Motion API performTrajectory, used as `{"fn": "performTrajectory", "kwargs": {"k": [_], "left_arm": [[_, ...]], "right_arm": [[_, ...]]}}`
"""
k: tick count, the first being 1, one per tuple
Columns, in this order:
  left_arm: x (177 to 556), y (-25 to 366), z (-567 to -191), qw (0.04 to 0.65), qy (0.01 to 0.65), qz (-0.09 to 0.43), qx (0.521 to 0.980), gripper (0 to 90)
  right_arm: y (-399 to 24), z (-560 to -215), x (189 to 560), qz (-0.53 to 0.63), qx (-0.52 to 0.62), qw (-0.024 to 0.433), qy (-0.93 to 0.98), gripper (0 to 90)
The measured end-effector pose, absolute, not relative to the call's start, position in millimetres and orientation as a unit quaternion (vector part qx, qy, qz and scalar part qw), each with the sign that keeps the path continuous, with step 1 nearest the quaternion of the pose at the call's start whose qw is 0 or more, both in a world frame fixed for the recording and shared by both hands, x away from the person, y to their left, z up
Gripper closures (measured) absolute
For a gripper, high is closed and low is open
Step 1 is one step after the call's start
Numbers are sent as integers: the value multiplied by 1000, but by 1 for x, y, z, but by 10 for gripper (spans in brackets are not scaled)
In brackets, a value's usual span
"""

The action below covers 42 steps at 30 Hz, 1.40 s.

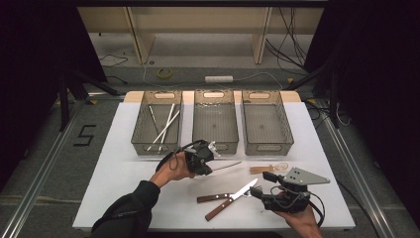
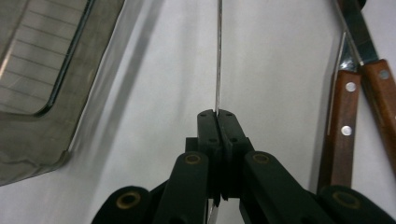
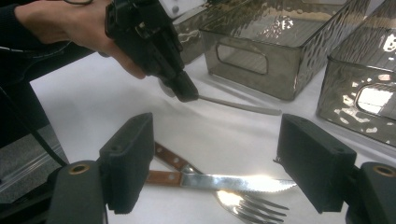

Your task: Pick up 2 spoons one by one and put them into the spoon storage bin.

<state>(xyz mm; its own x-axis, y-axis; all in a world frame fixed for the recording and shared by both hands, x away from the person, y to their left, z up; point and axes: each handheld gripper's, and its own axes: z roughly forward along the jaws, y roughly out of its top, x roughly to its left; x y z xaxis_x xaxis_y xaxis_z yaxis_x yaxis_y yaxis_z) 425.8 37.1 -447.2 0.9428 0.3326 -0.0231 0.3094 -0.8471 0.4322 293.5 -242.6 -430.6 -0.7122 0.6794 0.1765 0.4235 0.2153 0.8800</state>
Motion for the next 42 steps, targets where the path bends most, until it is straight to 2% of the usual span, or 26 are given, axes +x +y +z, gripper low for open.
{"fn": "performTrajectory", "kwargs": {"k": [15, 23, 42], "left_arm": [[429, 51, -427, 276, 208, 35, 938, 889], [433, 57, -410, 314, 239, 59, 917, 889], [476, 52, -380, 350, 306, 92, 880, 889]], "right_arm": [[-243, -431, 293, 514, 359, 125, 769, 285], [-244, -431, 294, 514, 361, 127, 768, 285], [-245, -430, 293, 516, 360, 125, 767, 285]]}}
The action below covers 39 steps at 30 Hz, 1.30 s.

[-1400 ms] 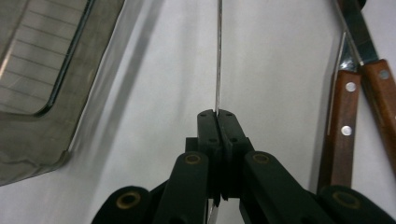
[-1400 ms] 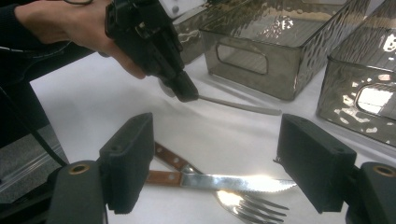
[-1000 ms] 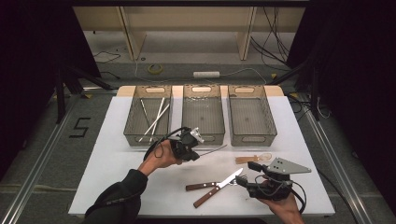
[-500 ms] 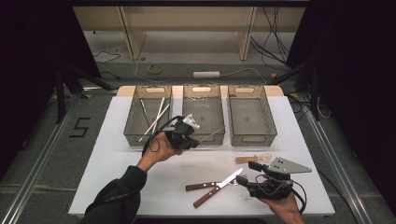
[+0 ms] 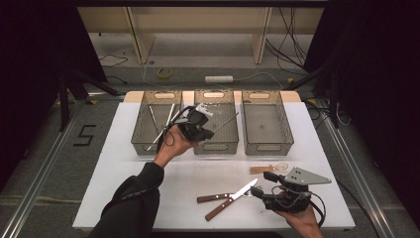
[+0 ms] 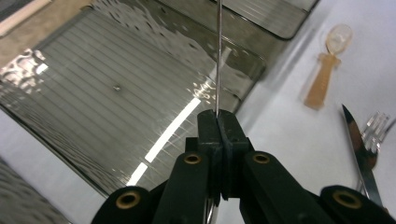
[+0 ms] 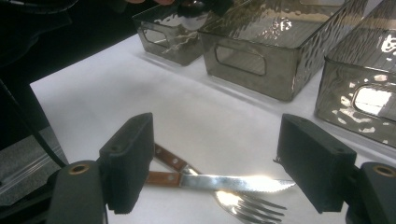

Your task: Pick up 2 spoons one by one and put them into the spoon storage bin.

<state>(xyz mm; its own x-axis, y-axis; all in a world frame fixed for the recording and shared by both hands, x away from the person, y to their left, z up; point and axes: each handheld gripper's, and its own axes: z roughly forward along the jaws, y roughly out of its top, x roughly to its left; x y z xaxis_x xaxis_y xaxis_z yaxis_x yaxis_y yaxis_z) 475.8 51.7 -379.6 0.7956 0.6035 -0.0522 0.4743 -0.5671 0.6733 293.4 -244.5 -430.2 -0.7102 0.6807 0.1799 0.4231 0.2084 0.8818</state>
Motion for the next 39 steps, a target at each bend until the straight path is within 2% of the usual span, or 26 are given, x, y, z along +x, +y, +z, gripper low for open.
{"fn": "performTrajectory", "kwargs": {"k": [19, 39], "left_arm": [[513, 50, -383, 365, 357, 104, 853, 887], [526, 45, -398, 361, 390, 94, 842, 878]], "right_arm": [[-244, -431, 294, 517, 358, 123, 768, 285], [-244, -431, 294, 517, 356, 122, 768, 285]]}}
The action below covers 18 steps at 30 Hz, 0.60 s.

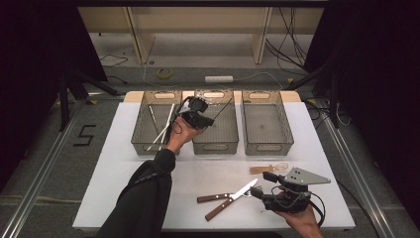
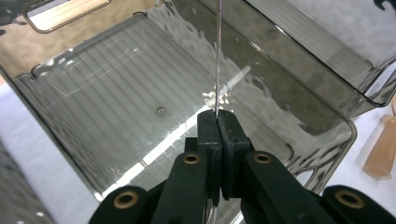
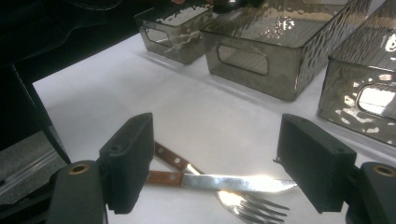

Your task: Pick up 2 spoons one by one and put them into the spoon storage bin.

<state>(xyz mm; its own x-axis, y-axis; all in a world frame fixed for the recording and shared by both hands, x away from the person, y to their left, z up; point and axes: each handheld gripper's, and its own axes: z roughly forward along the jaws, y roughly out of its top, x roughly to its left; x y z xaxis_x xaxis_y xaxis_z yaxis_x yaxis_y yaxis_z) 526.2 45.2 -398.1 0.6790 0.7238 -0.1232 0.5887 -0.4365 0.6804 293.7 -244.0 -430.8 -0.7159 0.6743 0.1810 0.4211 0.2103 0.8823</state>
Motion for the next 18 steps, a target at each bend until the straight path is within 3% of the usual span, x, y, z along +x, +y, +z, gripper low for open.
{"fn": "performTrajectory", "kwargs": {"k": [2, 5, 10, 18], "left_arm": [[527, 44, -400, 361, 393, 96, 840, 862], [527, 43, -402, 365, 392, 84, 840, 693], [522, 49, -403, 365, 391, 74, 842, 510], [497, 65, -397, 375, 370, 72, 847, 346]], "right_arm": [[-244, -431, 294, 518, 356, 122, 768, 285], [-244, -431, 294, 518, 357, 122, 768, 285], [-246, -430, 294, 518, 356, 122, 768, 285], [-250, -428, 300, 486, 344, 136, 792, 284]]}}
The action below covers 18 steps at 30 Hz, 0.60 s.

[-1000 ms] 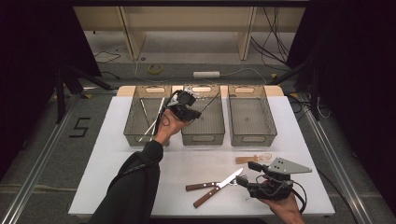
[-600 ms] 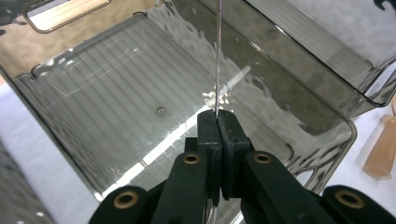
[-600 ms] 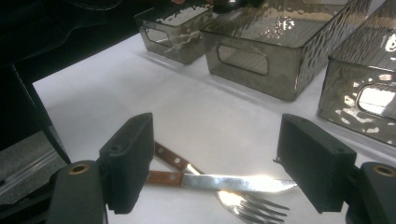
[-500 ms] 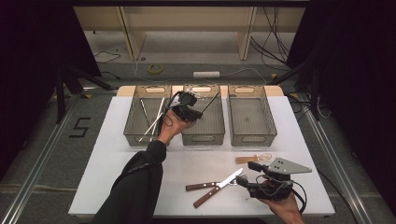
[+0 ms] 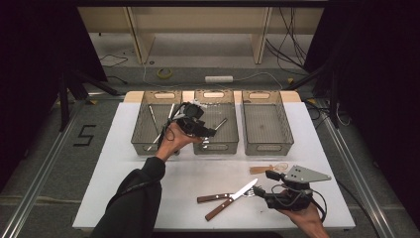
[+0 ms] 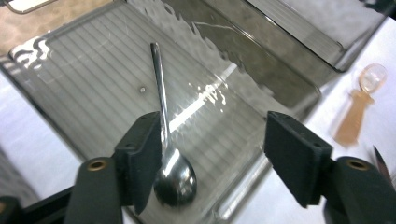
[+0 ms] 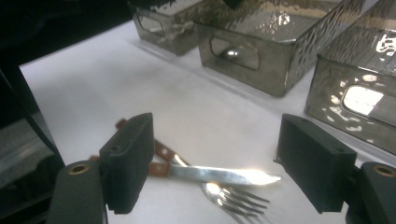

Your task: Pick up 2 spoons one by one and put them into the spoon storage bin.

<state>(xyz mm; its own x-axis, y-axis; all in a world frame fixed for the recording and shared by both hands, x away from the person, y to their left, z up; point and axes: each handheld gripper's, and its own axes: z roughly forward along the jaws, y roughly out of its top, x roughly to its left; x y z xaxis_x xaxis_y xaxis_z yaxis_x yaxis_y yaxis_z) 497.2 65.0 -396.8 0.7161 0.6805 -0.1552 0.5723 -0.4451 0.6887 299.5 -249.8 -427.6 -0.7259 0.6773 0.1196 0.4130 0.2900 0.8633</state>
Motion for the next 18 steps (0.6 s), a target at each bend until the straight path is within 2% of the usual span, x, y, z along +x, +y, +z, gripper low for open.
{"fn": "performTrajectory", "kwargs": {"k": [11, 18], "left_arm": [[456, 101, -395, 418, 365, 70, 829, 267], [433, 119, -394, 437, 361, 94, 819, 239]], "right_arm": [[-252, -420, 317, 435, 325, 146, 827, 284], [-251, -417, 335, 396, 318, 149, 848, 285]]}}
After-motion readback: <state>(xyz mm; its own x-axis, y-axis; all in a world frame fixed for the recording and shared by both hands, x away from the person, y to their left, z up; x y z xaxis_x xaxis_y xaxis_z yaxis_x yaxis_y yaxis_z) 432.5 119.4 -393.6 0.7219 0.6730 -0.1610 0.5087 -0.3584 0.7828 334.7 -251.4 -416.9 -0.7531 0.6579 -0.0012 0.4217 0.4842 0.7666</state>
